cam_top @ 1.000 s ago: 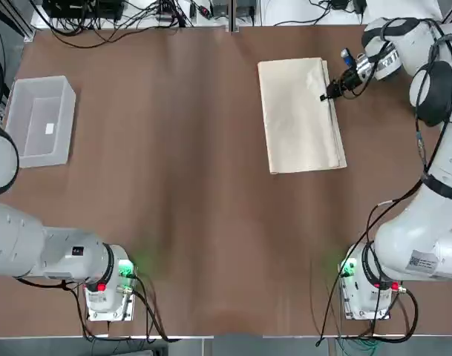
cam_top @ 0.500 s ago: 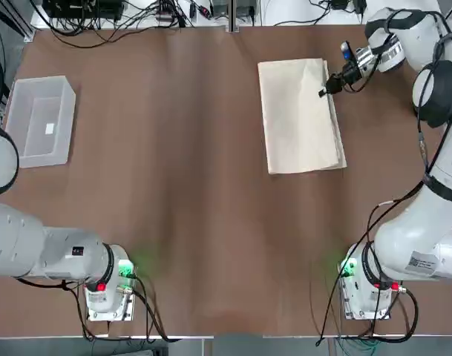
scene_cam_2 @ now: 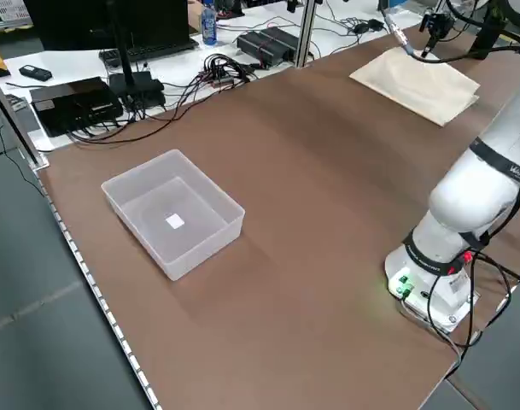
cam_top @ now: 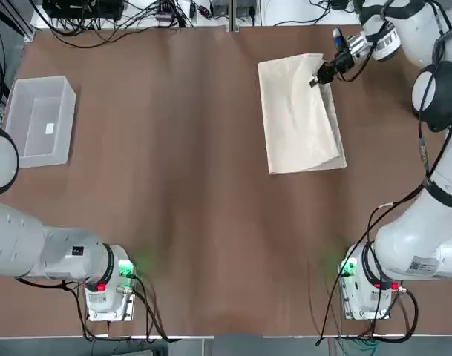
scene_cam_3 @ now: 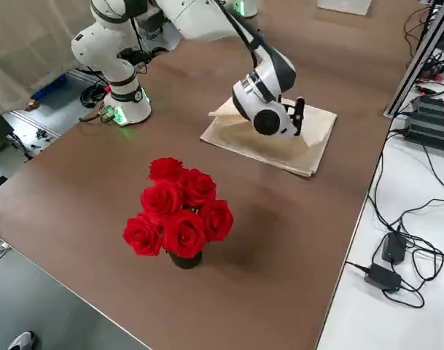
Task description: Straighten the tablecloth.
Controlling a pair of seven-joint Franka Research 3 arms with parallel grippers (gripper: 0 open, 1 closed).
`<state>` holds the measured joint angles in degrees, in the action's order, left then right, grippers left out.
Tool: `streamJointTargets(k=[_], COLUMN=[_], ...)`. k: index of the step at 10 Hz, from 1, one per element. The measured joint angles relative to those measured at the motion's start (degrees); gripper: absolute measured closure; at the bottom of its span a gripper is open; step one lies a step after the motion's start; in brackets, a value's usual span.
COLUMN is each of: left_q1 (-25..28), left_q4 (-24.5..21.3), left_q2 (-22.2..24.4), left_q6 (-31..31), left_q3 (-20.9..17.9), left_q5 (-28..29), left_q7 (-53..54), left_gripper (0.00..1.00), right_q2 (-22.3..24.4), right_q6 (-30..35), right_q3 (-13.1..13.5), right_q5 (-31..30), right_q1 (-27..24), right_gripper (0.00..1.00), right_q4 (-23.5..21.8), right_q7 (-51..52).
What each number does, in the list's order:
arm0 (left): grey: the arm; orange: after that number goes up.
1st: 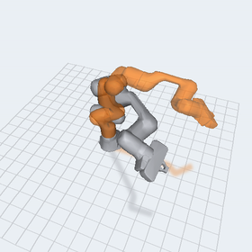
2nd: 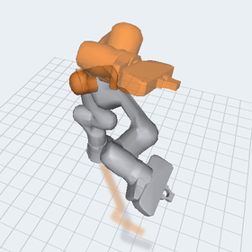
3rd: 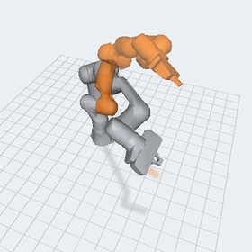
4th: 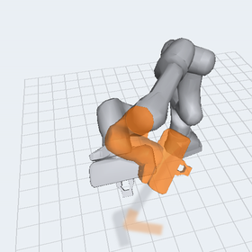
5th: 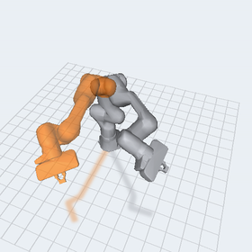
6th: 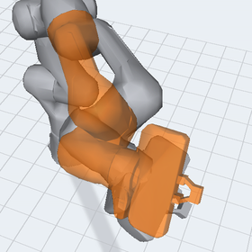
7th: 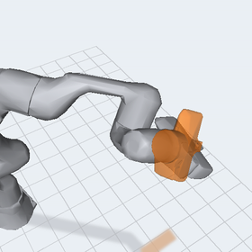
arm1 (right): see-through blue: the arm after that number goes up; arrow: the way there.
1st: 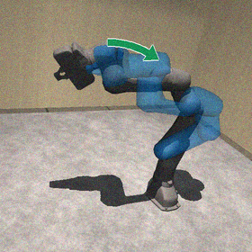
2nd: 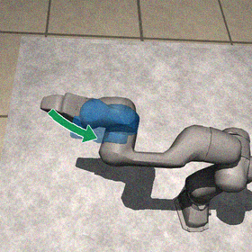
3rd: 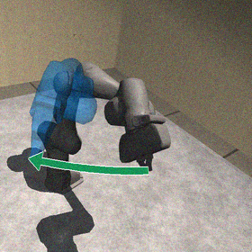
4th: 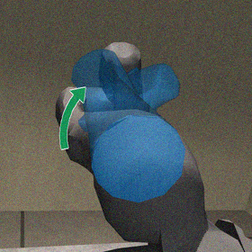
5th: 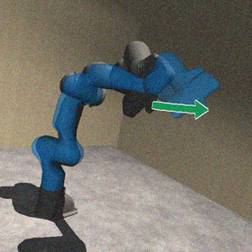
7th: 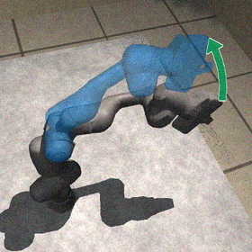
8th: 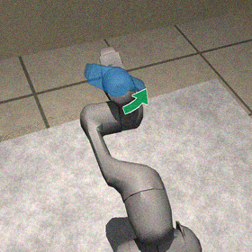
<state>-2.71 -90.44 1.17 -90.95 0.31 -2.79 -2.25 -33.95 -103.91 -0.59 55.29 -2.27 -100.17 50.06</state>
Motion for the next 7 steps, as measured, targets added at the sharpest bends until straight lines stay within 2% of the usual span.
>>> streamJointTargets(k=[4,7], left_q1=[0.06,0.14], left_q4=[0.01,0.01], left_q2=[0.00,0.00], left_q6=[0.00,0.00], left_q3=[-0.04,-0.07], left_q5=[0.00,0.00], left_q7=[0.01,0.01], left_gripper=[0.00,0.00], right_q2=[4.12,7.84], right_q6=[-0.16,-3.75], right_q3=[-0.31,-0.40], right_q5=[5.39,9.34], right_q1=[9.45,18.23], right_gripper=[0.98,0.98], right_q4=[0.20,0.39], right_q7=[-7.69,-18.55])
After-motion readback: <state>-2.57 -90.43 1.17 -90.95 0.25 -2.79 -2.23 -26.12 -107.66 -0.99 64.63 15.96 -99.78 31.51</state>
